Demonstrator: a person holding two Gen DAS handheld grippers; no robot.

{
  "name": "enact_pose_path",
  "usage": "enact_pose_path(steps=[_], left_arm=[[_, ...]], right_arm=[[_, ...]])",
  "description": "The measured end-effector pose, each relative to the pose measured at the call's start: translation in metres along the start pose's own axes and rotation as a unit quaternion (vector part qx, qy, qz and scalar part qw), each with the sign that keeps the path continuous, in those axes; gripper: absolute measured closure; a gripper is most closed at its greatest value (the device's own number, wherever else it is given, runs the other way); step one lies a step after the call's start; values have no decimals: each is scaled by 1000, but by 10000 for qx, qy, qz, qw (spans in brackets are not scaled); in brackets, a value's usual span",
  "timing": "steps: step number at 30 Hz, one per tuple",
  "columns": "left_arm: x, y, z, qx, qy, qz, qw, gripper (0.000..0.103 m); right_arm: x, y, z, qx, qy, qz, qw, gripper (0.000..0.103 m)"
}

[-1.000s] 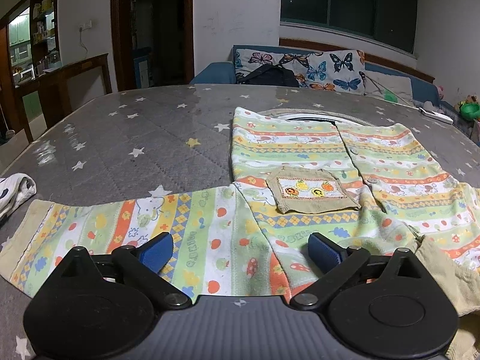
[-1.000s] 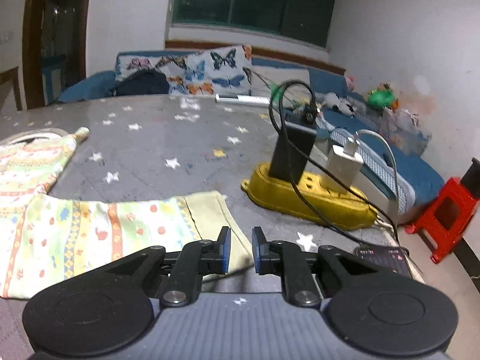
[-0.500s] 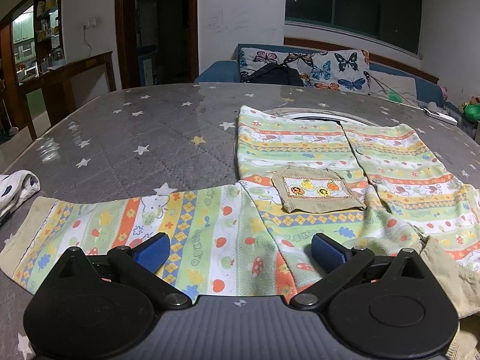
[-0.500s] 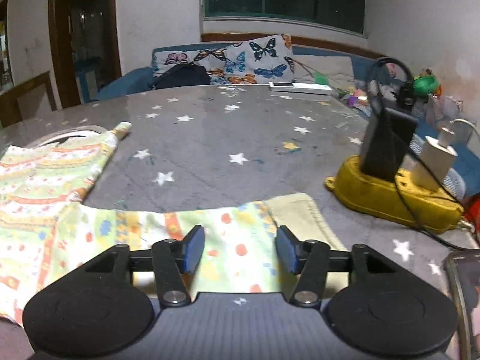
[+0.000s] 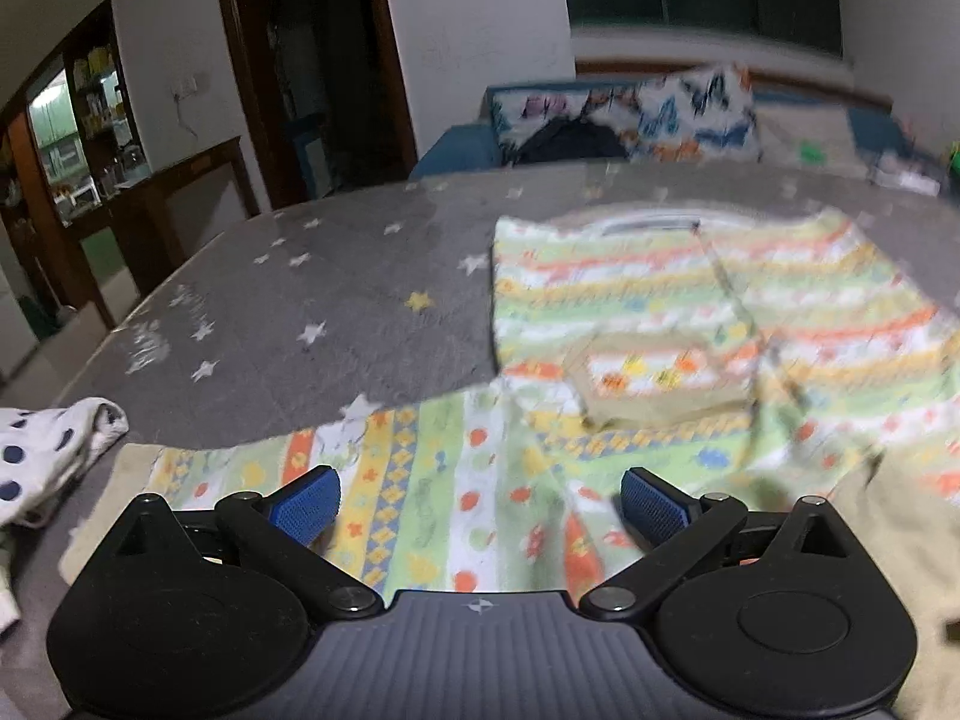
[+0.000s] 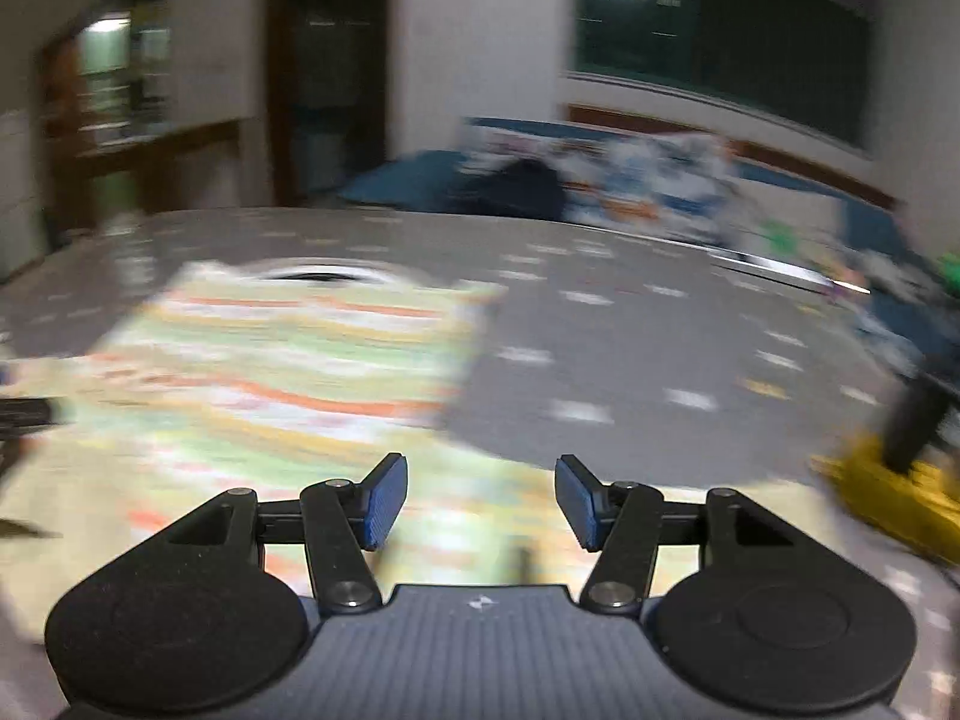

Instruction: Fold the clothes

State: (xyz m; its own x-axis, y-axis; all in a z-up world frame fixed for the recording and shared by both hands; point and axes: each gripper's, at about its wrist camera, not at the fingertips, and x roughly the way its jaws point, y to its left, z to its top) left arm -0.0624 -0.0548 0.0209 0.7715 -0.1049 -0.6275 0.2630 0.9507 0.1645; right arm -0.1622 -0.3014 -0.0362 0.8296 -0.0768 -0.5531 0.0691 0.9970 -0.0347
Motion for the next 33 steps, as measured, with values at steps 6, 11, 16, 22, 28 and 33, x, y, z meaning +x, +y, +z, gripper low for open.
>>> enact_pose_path(steps=[6, 11, 16, 22, 28, 33], left_arm=[[-4, 15, -9, 169, -108, -36, 9998, 0], [-2, 33, -12, 96, -97, -285, 9995, 0], [-1, 35, -10, -43, -43, -408, 9991, 0], [-9, 42, -7, -190, -174, -378, 9990, 0], [-7, 76, -12, -524, -91, 180, 9984, 0], [3, 100, -17, -630, 56, 736, 9953, 0]], right_arm=[[14, 54, -12, -791, 347, 758, 9934, 46], [7, 52, -27, -1062, 685, 799, 9888, 45], [6, 52, -7, -1213, 740, 822, 9864, 46], [26, 108, 33, -1358, 162, 1524, 9788, 46], [61, 156, 34, -1653, 321, 1917, 9669, 49], [64, 161, 9, -2089, 475, 1849, 9591, 46]])
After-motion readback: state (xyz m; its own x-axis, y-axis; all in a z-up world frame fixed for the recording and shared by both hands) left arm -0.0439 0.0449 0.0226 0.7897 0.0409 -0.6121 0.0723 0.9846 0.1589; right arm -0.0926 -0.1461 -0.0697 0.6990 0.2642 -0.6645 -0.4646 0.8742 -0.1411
